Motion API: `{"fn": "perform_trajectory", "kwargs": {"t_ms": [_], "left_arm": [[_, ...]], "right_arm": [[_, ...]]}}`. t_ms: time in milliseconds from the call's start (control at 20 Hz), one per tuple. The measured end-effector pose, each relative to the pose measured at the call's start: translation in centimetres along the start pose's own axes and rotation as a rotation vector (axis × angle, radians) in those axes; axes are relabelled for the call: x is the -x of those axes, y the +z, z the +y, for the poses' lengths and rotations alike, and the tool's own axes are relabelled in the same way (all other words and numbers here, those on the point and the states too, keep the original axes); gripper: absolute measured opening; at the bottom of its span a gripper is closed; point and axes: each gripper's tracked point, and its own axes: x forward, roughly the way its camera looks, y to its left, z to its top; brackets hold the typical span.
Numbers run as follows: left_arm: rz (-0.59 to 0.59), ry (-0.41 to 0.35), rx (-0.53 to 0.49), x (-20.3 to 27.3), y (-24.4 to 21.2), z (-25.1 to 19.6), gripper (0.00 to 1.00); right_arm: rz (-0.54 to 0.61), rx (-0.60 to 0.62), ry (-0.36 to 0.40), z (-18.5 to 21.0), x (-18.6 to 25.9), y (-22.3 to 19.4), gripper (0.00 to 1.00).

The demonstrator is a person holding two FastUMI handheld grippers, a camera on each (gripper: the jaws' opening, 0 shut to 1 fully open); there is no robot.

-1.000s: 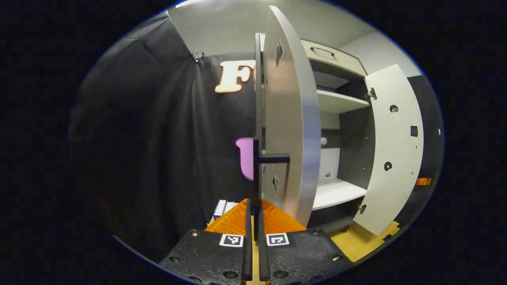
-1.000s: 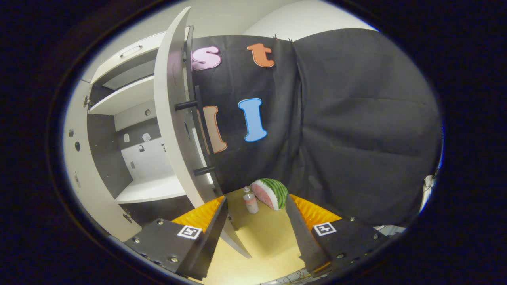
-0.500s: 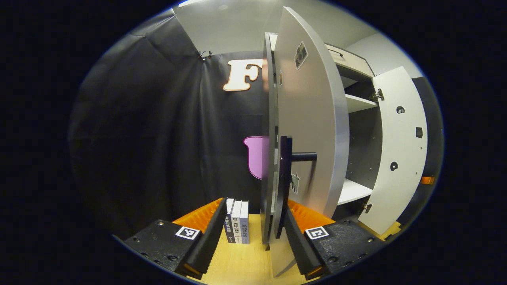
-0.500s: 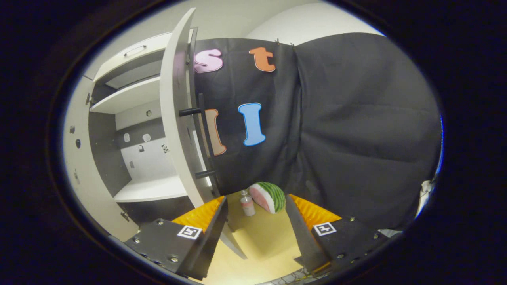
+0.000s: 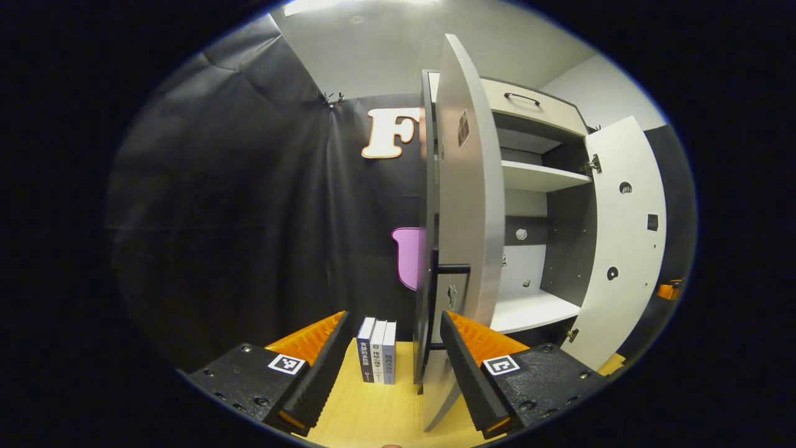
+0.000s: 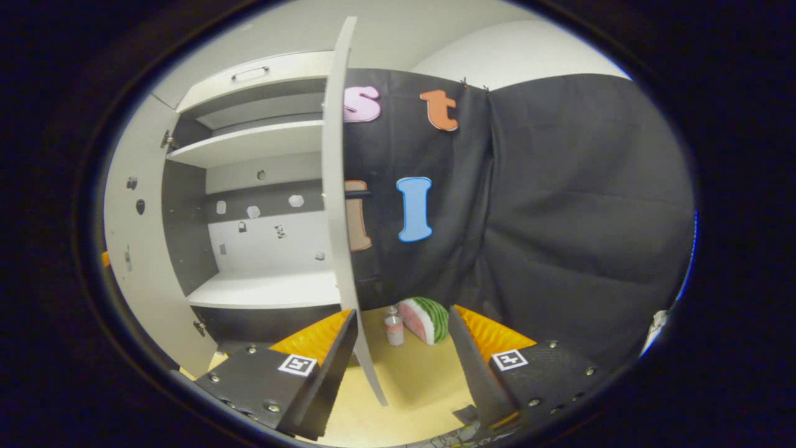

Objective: Open the right door of the double-door shoe cabinet with the right hand, and open the left door with the left hand.

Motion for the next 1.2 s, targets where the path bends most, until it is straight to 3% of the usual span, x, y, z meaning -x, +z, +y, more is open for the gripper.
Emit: {"fn": "perform_trajectory", "kwargs": {"t_ms": [200, 300, 500, 550, 650, 700, 850, 1200], "left_arm": [[-0.020, -0.107, 0.032, 2.4, 2.4, -6.0, 0.89], [-0.041, -0.197, 0.047, 2.8, 3.4, -10.0, 0.84], [-0.085, -0.339, 0.053, 1.7, 4.9, -16.6, 0.84], [-0.099, -0.363, 0.049, 1.5, 5.3, -17.9, 0.89], [-0.112, -0.375, 0.016, 0.1, 5.9, -19.6, 0.84], [-0.122, -0.364, -0.013, -0.5, 6.3, -20.0, 0.89], [-0.174, -0.328, -0.069, -2.2, 8.2, -21.0, 0.89], [-0.173, -0.354, -0.033, -3.4, 8.6, -22.6, 0.98]], "right_arm": [[-0.057, 0.053, 0.041, 1.6, 1.9, 2.9, 0.87], [-0.088, 0.061, 0.107, 4.4, 2.7, 4.9, 0.87], [-0.089, 0.006, 0.279, 11.9, 4.4, 5.7, 0.87], [-0.098, -0.014, 0.319, 13.4, 4.6, 5.9, 0.87], [-0.094, -0.052, 0.365, 16.0, 4.6, 6.2, 0.87], [-0.102, -0.063, 0.387, 17.0, 4.5, 6.7, 0.87], [-0.137, -0.027, 0.381, 18.8, 3.3, 8.6, 0.87], [-0.187, -0.040, 0.367, 19.4, 2.4, 10.6, 0.87]]}}
